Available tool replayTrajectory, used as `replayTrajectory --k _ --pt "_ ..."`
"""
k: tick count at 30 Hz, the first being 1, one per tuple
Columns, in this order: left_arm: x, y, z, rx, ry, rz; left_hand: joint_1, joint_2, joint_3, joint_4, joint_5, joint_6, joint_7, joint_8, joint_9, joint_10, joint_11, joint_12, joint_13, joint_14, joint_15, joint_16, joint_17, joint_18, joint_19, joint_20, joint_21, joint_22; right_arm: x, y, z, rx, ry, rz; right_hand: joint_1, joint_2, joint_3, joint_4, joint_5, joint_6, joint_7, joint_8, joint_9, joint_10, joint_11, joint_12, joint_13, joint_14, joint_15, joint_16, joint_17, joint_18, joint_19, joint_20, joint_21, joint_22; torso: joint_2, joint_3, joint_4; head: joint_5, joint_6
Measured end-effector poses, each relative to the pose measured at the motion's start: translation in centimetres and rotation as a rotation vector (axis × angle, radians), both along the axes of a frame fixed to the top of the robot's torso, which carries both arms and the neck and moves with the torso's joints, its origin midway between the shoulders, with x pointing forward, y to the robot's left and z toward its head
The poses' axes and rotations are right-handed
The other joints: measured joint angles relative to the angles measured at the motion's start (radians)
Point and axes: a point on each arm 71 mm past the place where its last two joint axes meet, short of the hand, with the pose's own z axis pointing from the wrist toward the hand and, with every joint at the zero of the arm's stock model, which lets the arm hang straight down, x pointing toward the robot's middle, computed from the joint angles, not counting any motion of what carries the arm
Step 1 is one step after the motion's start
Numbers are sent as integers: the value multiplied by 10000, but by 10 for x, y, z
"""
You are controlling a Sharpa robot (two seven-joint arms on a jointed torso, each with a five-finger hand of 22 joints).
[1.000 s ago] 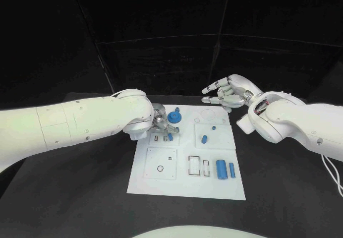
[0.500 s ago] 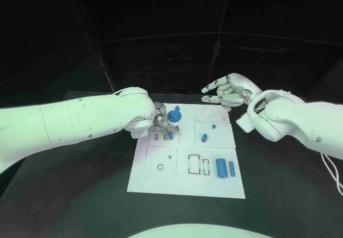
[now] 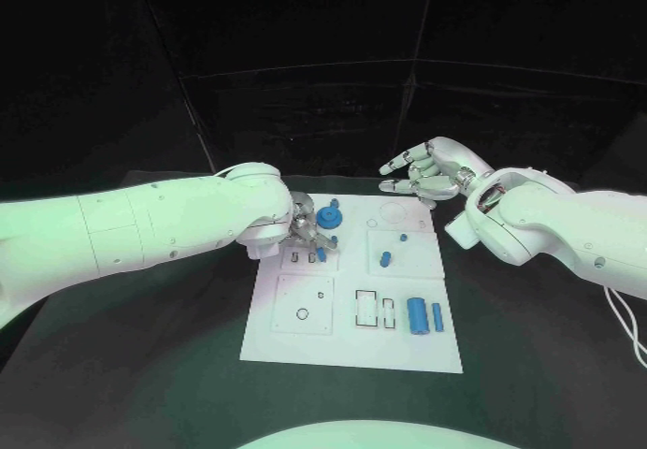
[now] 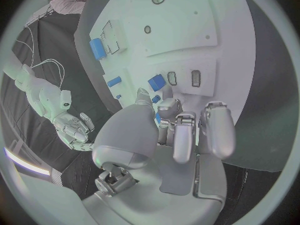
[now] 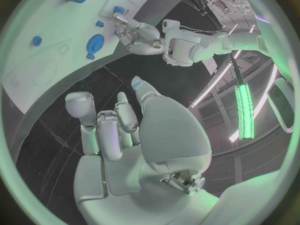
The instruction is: Assemble the parts on the task board
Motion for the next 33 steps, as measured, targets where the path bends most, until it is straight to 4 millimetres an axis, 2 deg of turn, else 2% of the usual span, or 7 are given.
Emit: replayTrajectory --k 18,24,33 --pt "-2 -4 -1 100 194 -223 142 -20 74 -74 0 1 1 41 61 35 -35 37 40 27 -27 0 0 2 5 -5 40 74 0 3 0 -28 20 60 0 0 0 0 0 37 -37 0 0 1 0 0 21 0 0 0 -1 0 0 0 0 1 2 1 -4 -15 -31" --pt "-2 -5 -2 108 221 -257 323 63 171 -171 0 1 1 81 111 35 -35 76 51 27 -26 0 0 2 27 -27 40 108 1 3 -1 -38 21 53 0 0 0 0 0 37 -37 0 -1 0 0 0 21 1 0 0 -1 0 0 0 0 1 1 1 -4 -15 -36" --pt "-2 -5 -2 87 245 -243 907 360 592 -505 0 -71 -1 119 211 35 -35 76 50 26 -26 0 0 2 27 -27 79 160 2 2 -1 -54 22 34 0 0 0 0 0 37 -37 41 -1 0 0 0 20 1 0 0 -2 1 0 0 1 1 1 1 -4 -17 -35"
